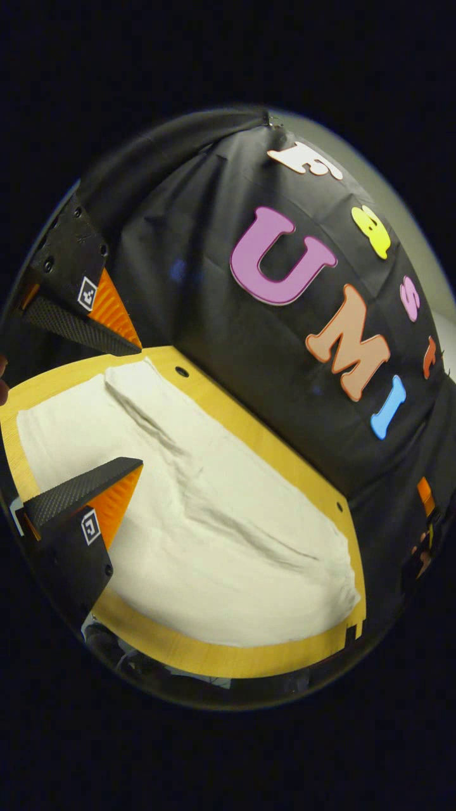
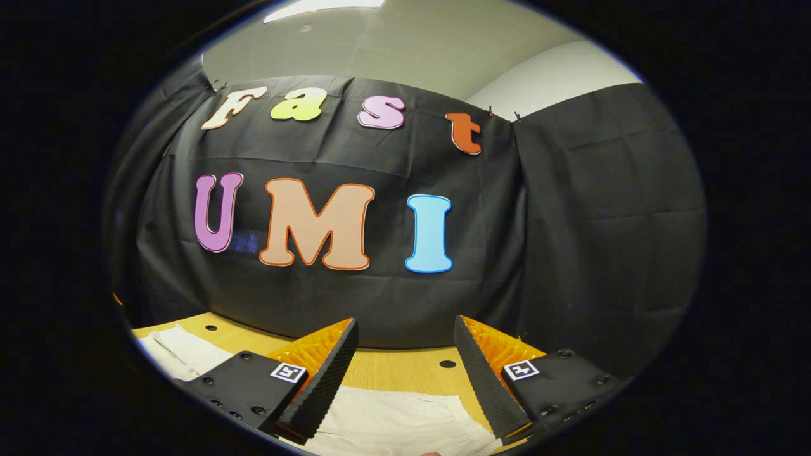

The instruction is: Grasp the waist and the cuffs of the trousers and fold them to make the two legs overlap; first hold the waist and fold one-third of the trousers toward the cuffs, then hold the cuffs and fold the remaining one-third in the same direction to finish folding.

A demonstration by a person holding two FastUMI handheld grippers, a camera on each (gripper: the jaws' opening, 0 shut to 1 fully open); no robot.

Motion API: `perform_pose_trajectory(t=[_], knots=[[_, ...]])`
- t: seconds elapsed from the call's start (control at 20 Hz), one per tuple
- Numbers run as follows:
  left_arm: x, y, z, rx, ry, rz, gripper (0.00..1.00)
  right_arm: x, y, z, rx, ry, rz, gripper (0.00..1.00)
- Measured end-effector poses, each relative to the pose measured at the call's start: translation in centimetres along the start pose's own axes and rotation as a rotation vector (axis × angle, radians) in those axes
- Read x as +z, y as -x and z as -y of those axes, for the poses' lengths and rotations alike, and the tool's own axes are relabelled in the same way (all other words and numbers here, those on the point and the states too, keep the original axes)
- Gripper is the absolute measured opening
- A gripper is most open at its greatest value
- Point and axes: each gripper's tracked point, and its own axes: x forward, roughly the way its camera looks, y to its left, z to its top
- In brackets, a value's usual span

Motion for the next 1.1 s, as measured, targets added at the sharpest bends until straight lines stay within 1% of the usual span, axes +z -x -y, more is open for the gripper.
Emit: perform_pose_trajectory(t=[0.05,0.15,0.25,0.3,0.35,0.65,0.7,0.75,0.8,0.95,1.1], knots=[[-0.8,0.0,0.9,-0.032,-0.026,-0.025,0.97,-0.3,0.0,0.2,0.001,0.005,-0.006,0.97],[-2.9,0.7,2.9,-0.101,-0.124,-0.073,0.97,-0.7,-0.2,0.5,0.000,0.009,-0.016,0.97],[-4.2,1.1,4.5,-0.156,-0.183,-0.102,0.97,-1.5,-0.2,0.8,-0.002,0.007,-0.029,0.97],[-5.5,1.9,6.1,-0.205,-0.224,-0.131,0.97,-2.0,-0.2,1.2,-0.007,0.005,-0.041,0.97],[-6.4,2.1,6.8,-0.237,-0.248,-0.153,0.97,-2.2,-0.2,1.3,-0.008,0.003,-0.047,0.97],[-9.6,3.1,9.2,-0.348,-0.347,-0.253,0.97,-3.3,-0.3,1.9,-0.010,0.009,-0.064,0.97],[-9.7,3.0,9.7,-0.366,-0.392,-0.249,0.98,-3.3,-0.4,2.0,-0.012,0.013,-0.066,0.97],[-9.7,2.8,9.7,-0.372,-0.422,-0.245,0.94,-3.4,-0.4,2.2,-0.015,0.017,-0.067,0.97],[-9.6,2.8,9.8,-0.374,-0.440,-0.249,0.95,-3.4,-0.4,2.4,-0.019,0.020,-0.068,0.97],[-9.6,1.6,9.5,-0.369,-0.445,-0.253,0.89,-3.9,-0.4,2.9,-0.032,0.017,-0.077,0.97],[-9.4,0.5,9.0,-0.362,-0.455,-0.249,0.89,-4.4,-0.3,3.3,-0.046,0.012,-0.089,0.97]])
